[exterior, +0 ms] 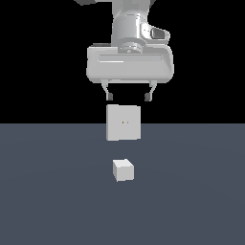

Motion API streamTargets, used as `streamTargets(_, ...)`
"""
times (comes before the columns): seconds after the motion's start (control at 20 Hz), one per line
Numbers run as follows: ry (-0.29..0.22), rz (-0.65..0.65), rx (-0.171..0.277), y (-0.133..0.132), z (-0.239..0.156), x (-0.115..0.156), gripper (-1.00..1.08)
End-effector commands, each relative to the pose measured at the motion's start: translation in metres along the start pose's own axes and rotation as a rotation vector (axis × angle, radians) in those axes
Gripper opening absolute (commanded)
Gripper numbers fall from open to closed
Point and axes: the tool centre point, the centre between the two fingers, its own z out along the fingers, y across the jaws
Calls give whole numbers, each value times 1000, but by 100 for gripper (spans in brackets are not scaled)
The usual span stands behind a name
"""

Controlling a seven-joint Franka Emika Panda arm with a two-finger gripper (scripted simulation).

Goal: Plug the charger into the wall socket.

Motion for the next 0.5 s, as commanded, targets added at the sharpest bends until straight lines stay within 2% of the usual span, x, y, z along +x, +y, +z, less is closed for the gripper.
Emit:
streamTargets(0.0,11,-10,1,-1,3,-3,100)
streamTargets(0.45,80,-74,8,-4,21,-21,100)
